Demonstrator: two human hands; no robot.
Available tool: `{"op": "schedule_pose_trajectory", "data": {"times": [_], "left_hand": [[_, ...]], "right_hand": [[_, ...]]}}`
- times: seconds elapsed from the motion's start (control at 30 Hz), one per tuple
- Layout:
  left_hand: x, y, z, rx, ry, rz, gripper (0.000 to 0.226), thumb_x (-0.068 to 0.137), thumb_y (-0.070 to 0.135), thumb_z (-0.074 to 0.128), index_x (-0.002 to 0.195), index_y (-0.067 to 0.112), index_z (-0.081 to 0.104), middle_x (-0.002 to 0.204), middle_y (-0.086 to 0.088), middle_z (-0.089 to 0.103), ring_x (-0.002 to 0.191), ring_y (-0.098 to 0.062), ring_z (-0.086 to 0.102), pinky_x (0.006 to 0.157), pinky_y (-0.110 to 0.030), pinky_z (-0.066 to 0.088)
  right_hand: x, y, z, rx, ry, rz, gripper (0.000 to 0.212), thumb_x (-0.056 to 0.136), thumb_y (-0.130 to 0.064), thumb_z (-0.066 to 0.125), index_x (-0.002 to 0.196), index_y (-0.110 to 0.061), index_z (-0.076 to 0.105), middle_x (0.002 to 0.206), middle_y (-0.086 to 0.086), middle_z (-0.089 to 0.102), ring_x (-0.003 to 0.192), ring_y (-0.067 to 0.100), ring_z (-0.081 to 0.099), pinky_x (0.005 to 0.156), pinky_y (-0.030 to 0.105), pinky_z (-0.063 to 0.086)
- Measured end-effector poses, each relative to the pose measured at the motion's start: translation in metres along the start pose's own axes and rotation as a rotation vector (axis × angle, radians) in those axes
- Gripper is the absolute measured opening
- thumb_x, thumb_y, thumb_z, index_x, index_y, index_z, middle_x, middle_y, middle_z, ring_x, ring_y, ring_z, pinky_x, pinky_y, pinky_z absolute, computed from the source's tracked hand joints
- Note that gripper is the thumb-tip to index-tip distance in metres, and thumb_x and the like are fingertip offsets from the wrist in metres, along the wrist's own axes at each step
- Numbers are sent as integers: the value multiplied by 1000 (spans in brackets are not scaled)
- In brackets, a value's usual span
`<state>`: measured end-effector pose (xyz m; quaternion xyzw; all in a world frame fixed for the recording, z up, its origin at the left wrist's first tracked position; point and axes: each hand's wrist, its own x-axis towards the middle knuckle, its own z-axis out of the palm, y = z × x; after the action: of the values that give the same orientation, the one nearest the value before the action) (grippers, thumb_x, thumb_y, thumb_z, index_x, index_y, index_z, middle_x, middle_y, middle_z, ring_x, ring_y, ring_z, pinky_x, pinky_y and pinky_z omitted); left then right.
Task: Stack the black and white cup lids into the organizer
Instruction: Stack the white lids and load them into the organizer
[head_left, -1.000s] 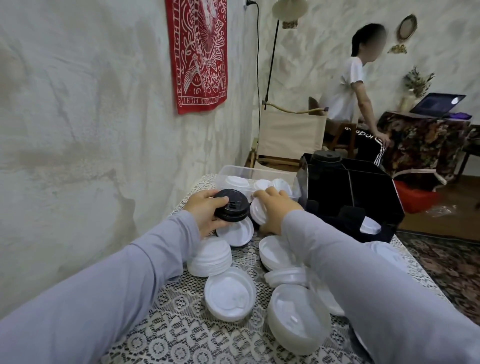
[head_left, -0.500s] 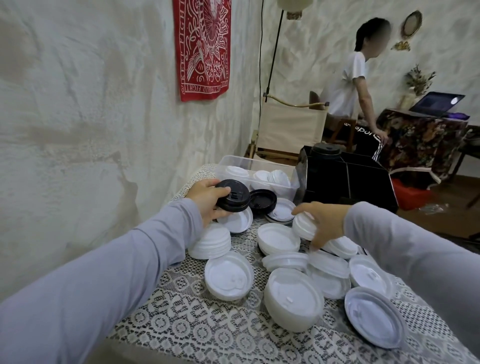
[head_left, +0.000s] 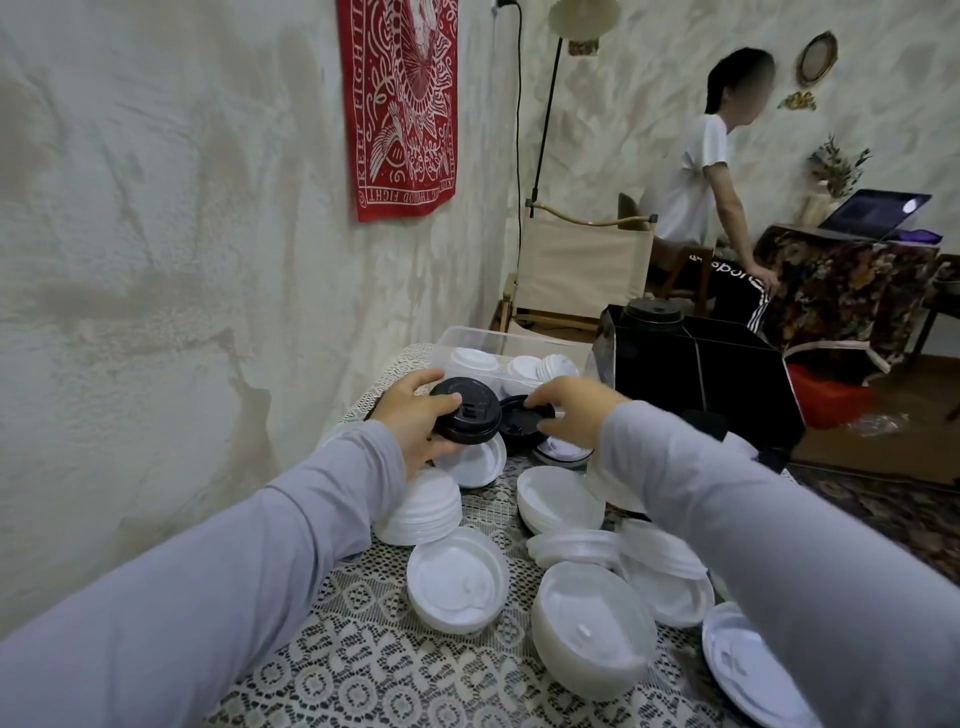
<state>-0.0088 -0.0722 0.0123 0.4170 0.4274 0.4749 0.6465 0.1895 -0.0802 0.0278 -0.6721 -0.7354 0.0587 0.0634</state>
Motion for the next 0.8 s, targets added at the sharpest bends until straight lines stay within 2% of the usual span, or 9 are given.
{"op": "schedule_pose_trajectory", "data": {"times": [0.07, 0.13, 0.27, 0.33, 0.47, 0.53, 0.6, 0.67, 0.8], "left_hand": [[1, -1, -1, -5, 7, 16, 34, 88, -5, 56, 113, 20, 54, 117, -19, 59, 99, -34, 62, 69, -44, 56], [1, -1, -3, -5, 7, 22, 32, 88, -5, 56, 108, 20, 57, 116, -18, 59, 99, -33, 62, 67, -43, 58], [-1, 1, -6, 18, 5, 37, 27, 89, -6, 55, 101, 18, 62, 117, -17, 59, 99, -34, 63, 63, -41, 59], [-1, 1, -7, 21, 10, 43, 26, 89, -5, 54, 103, 15, 62, 117, -17, 59, 98, -34, 63, 63, -41, 59], [-2, 0, -7, 9, 19, 42, 23, 89, -6, 53, 101, 13, 62, 120, -19, 58, 102, -35, 61, 60, -39, 59], [-3, -1, -6, 5, 21, 38, 24, 90, -5, 53, 105, 11, 61, 121, -20, 57, 106, -35, 59, 64, -41, 56], [-5, 0, -4, 1, 23, 34, 23, 91, -4, 52, 106, 12, 60, 121, -19, 57, 106, -34, 59, 65, -40, 55], [-7, 1, -2, -1, 26, 30, 22, 92, -3, 51, 104, 13, 60, 120, -18, 58, 105, -34, 60, 66, -40, 55], [-13, 3, 5, 8, 10, 28, 25, 92, -4, 47, 102, 15, 62, 114, -15, 59, 101, -32, 60, 67, -40, 55]], "right_hand": [[12, -5, 18, -188, -32, -60, 26, 84, -17, 58, 107, -25, 66, 103, -1, 65, 94, 25, 60, 76, 30, 49], [20, -7, 29, -326, -49, -32, 26, 83, -18, 58, 107, -22, 65, 104, 2, 65, 93, 28, 60, 74, 33, 50], [26, -5, 34, -311, -32, 1, 28, 86, -15, 54, 111, -19, 65, 111, 6, 65, 97, 29, 61, 79, 34, 52], [23, -1, 28, -196, -2, -5, 28, 87, -19, 53, 112, -20, 64, 112, 3, 64, 99, 27, 59, 84, 34, 51], [13, 6, 6, 56, 119, -2, 18, 90, -18, 52, 102, -13, 64, 94, 7, 63, 82, 24, 55, 74, 29, 46], [8, 11, -8, 165, 129, 0, 17, 90, -15, 52, 100, -9, 64, 90, 7, 62, 83, 25, 57, 76, 31, 47], [3, 14, -22, 313, 106, 17, 12, 91, -11, 53, 92, -11, 65, 87, 6, 62, 86, 23, 58, 83, 33, 47], [-3, 13, -35, 533, 66, 55, 20, 90, -3, 51, 78, -15, 63, 82, 5, 59, 84, 21, 54, 83, 31, 43], [-16, 1, -49, 930, -37, 120, 25, 85, 3, 37, 72, -10, 54, 77, 7, 52, 71, 19, 49, 66, 28, 42]]}}
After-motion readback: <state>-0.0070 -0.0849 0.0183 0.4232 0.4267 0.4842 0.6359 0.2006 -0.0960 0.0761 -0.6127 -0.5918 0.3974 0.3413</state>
